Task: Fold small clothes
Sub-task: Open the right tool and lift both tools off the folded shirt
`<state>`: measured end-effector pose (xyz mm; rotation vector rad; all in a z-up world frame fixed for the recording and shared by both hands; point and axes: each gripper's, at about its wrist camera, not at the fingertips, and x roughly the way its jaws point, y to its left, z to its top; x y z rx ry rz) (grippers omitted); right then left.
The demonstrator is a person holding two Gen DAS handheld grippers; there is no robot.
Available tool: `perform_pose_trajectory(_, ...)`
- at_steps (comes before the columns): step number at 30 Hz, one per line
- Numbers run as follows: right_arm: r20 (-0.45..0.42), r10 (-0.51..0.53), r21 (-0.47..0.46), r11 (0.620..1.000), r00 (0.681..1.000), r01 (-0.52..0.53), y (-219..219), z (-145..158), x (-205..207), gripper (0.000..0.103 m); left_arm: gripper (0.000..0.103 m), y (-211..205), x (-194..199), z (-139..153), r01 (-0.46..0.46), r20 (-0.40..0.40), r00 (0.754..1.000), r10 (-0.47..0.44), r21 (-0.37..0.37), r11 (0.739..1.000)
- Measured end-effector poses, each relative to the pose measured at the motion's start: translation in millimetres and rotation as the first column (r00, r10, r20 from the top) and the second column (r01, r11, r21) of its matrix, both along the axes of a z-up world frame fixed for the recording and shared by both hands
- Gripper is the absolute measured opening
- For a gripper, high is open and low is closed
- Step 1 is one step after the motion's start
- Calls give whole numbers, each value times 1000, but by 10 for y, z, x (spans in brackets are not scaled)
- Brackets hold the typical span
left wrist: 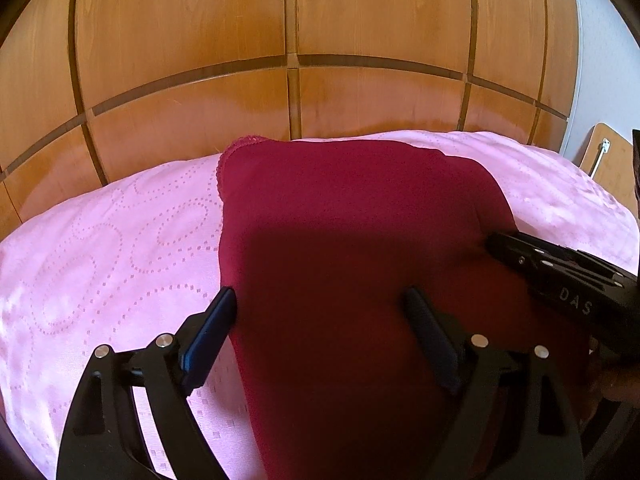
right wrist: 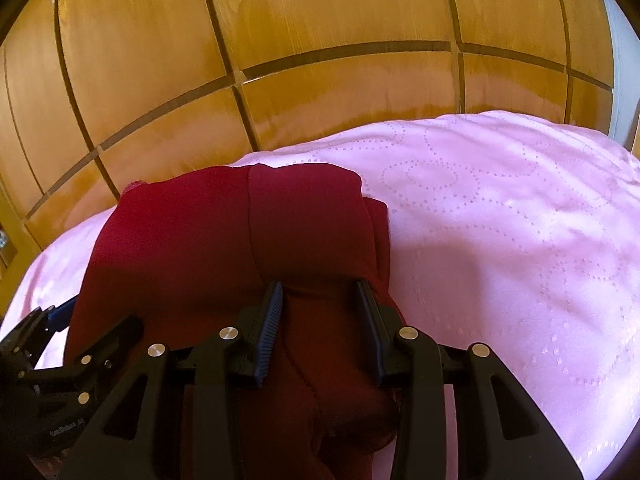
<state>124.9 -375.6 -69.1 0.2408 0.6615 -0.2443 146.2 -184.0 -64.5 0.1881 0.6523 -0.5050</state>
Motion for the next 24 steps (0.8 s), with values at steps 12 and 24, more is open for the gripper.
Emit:
perform_pose_trajectory(12,14,16,5,1000,1000,-16,34,69,-210,38,88,100,-34,-5,11,-44,999,-13,-37,999)
perform_pose_trajectory(24,-50,11,25,1000,999,-10,40,102,-682,46,89,352,-389,-142,39,-146,988,-53,-97,995)
